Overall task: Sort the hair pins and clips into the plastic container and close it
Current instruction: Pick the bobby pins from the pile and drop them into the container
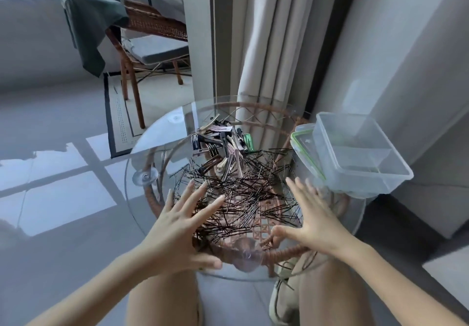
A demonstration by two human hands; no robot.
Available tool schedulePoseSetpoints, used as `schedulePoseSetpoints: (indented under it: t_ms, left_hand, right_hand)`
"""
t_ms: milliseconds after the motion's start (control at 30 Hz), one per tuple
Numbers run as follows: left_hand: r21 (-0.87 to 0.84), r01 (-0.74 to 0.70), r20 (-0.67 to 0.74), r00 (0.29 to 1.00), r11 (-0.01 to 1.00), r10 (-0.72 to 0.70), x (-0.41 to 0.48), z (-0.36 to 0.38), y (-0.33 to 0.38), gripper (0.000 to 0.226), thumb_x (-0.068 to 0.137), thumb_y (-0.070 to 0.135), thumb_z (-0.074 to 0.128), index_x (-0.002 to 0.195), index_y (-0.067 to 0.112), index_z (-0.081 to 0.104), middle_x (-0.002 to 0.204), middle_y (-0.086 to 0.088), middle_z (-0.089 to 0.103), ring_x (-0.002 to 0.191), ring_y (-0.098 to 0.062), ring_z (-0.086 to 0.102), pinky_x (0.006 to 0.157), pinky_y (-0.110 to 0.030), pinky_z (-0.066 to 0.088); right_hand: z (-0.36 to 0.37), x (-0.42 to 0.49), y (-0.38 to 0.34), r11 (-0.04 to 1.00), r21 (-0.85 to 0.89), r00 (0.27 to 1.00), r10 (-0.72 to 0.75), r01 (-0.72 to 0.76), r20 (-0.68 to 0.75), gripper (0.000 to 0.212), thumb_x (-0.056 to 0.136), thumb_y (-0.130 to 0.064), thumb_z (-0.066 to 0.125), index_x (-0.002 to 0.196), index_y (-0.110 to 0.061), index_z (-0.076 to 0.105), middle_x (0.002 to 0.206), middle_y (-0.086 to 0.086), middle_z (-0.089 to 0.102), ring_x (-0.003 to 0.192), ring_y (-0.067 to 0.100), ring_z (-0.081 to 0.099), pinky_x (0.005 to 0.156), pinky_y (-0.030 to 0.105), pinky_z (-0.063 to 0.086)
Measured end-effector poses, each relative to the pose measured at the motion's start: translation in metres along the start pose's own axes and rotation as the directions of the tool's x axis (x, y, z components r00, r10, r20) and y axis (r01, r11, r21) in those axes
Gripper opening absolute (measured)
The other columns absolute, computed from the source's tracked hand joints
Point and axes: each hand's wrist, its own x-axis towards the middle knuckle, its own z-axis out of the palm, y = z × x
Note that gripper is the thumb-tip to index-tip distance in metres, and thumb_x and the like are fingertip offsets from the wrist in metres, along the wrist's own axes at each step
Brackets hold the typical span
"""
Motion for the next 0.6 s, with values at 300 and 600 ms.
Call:
schedulePoseSetpoints:
  t_ms: [300, 600]
  left_hand:
    - [-0.030, 0.080, -0.126, 0.989, 0.996, -0.083, 0.054, 0.006, 0.023, 0.085, 0.068, 0.080, 0.014, 0.143, 0.043, 0.002, 0.157, 0.001, -0.003, 0.144, -0.020, -0.014, 0.115, -0.038, -0.010]
    - [0.075, 0.168, -0.236, 0.961, 0.983, -0.146, 0.074, 0.007, 0.022, 0.079, 0.075, 0.079, 0.013, 0.142, 0.038, 0.023, 0.155, 0.001, 0.019, 0.145, -0.025, 0.010, 0.117, -0.050, 0.002]
  right_hand:
    - [0.031, 0.022, -0.044, 0.998, 0.002, 0.989, -0.061, 0.062, -0.138, 0.058, 0.100, -0.035, 0.027, 0.148, -0.018, 0.000, 0.158, 0.008, -0.002, 0.144, 0.016, -0.013, 0.116, 0.031, -0.013]
    - [-0.007, 0.095, -0.025, 0.975, 0.222, 0.925, 0.103, -0.021, -0.367, 0.046, 0.099, -0.024, 0.032, 0.141, -0.006, 0.032, 0.149, 0.012, 0.035, 0.140, 0.023, 0.028, 0.117, 0.033, 0.021]
